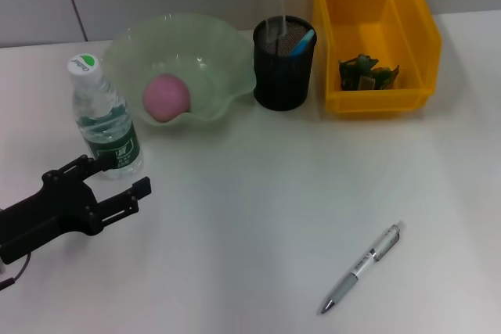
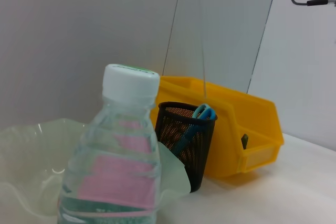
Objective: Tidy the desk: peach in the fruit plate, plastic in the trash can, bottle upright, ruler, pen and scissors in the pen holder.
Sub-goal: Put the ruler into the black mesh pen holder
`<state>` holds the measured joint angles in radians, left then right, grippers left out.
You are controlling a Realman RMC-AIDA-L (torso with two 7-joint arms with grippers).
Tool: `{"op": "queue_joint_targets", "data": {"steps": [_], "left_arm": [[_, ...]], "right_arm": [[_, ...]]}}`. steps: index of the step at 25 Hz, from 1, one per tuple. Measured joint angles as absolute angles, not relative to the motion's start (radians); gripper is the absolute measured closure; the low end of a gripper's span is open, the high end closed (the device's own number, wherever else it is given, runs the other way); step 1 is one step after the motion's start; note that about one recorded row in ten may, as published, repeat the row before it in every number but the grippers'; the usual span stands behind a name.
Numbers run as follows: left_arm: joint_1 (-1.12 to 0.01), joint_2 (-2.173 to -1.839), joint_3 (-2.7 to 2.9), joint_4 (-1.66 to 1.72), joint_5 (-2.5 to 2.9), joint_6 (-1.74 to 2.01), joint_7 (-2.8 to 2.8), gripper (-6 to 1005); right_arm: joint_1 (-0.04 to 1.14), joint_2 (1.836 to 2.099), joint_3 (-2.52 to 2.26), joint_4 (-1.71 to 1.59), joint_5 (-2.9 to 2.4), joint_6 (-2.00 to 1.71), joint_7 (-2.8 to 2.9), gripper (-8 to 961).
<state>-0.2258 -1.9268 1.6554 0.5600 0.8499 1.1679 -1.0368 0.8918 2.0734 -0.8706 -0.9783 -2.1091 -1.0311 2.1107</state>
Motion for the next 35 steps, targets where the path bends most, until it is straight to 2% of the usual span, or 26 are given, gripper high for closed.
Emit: {"op": "queue_joint_targets", "data": {"steps": [35], "left_arm": [[-0.227,-1.925,1.643,0.560,0.851,1.167,-1.035,197]], "right_arm": [[0.913,2.080,-0.977,-0.713,-1.974,-0.743,1.886,571]]}}
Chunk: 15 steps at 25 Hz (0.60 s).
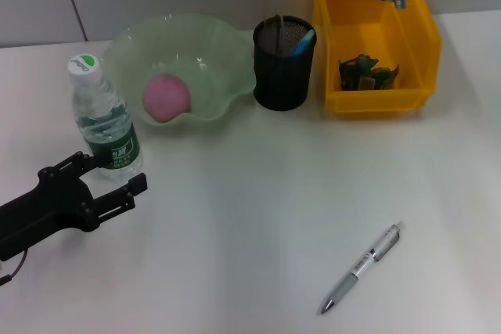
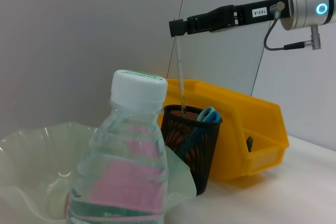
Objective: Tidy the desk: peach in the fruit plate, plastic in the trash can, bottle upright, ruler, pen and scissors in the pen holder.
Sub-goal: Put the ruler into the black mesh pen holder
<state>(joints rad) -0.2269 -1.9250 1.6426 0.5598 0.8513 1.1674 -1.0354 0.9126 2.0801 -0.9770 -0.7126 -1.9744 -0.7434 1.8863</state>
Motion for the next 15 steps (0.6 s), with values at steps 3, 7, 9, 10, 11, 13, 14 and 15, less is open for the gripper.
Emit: {"op": "queue_joint_targets", "data": {"steps": [3,7,9,10,11,13,14,15], "left_arm": [[-0.227,-1.925,1.643,0.560,0.851,1.168,-1.035,197],[-0.225,-1.924,1.643,0.560,0.851,1.169,-1.035,197],[-0.225,-1.923,1.643,0.560,0.851,1.169,-1.035,197],[-0.224,-1.922,1.643,0.561,0.851,1.169,-1.035,197],[-0.224,-1.922,1.643,0.561,0.851,1.169,-1.035,197],[-0.223,-1.921,1.643,0.562,0.851,1.170,-1.035,197],[-0.223,-1.921,1.643,0.562,0.851,1.170,-1.035,197],[-0.222,-1.921,1.643,0.562,0.851,1.171,-1.035,197]], "right_arm": [[0.910,2.080,-0.977,-0.712,-1.971,-0.745,1.874,571],[0.904,2.081,-0.979,-0.710,-1.950,-0.752,1.853,561],[0.902,2.081,-0.979,-0.709,-1.949,-0.753,1.852,552],[0.900,2.081,-0.979,-0.709,-1.948,-0.754,1.852,547],[0.900,2.081,-0.979,-0.709,-1.948,-0.754,1.852,510],[0.899,2.082,-0.979,-0.711,-1.948,-0.754,1.854,436],[0.898,2.083,-0.979,-0.711,-1.946,-0.755,1.855,400],[0.898,2.083,-0.979,-0.711,-1.941,-0.755,1.855,363]]}}
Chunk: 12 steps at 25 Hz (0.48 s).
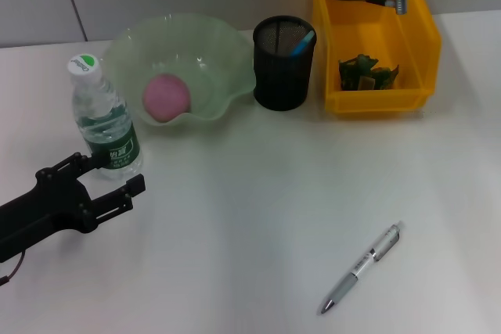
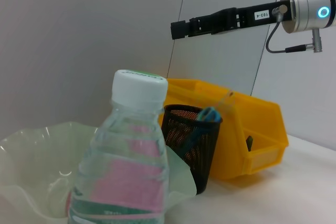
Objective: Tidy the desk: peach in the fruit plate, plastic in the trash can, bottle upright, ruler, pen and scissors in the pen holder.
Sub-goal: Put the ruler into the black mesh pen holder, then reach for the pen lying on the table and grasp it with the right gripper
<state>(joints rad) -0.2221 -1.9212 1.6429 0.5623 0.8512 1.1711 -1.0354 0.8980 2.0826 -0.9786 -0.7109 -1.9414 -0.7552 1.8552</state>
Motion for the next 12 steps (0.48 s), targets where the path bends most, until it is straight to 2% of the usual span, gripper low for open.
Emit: {"op": "queue_joint_targets", "data": {"steps": [1,6,12], "left_arm": [[-0.222,-1.921,1.643,0.562,0.851,1.171,-1.035,197],[-0.223,-1.919,1.642,0.561,0.851,1.172,-1.035,197],[-0.222,-1.919,1.636,0.561,0.851,1.179,-1.037,197]], "right_arm": [[0.896,2.083,-0.979,-0.712,-1.929,-0.759,1.855,326],[0.861,2.080,-0.979,-0.747,-1.834,-0.823,1.853,261],[0.773,2.078,-0.977,-0.854,-1.671,-0.989,1.846,260]]}}
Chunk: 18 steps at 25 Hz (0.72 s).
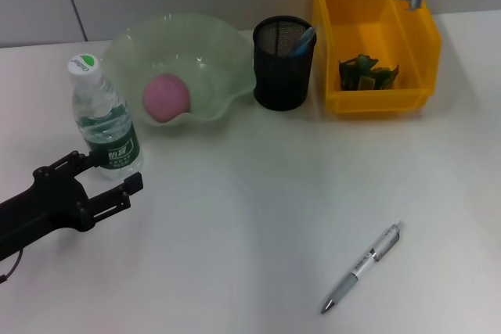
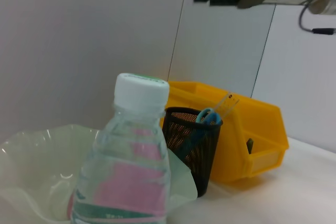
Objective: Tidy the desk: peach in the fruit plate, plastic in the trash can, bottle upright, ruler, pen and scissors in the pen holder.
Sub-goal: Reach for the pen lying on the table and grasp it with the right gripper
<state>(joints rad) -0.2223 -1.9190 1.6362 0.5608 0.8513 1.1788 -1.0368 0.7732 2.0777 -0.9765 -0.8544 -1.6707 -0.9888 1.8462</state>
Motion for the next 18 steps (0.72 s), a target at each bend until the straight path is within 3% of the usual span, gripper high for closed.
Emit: {"op": "queue_joint_targets", "data": {"steps": [6,9,18], "left_arm": [[-0.219,-1.919,1.625,0.561,0.851,1.197,-1.046,197],[-0.217,-1.918,1.619,0.560,0.851,1.206,-1.049,197],[-0.213,-1.917,1.625,0.558,0.854,1.227,-1.061,197]], "right_arm": [[0.719,2.069,-0.963,-0.932,-1.597,-1.188,1.816,260],[0.706,2.050,-0.963,-0.960,-1.595,-1.296,1.813,261],[0.754,1.908,-0.966,-0.946,-1.725,-1.620,1.905,263]]}}
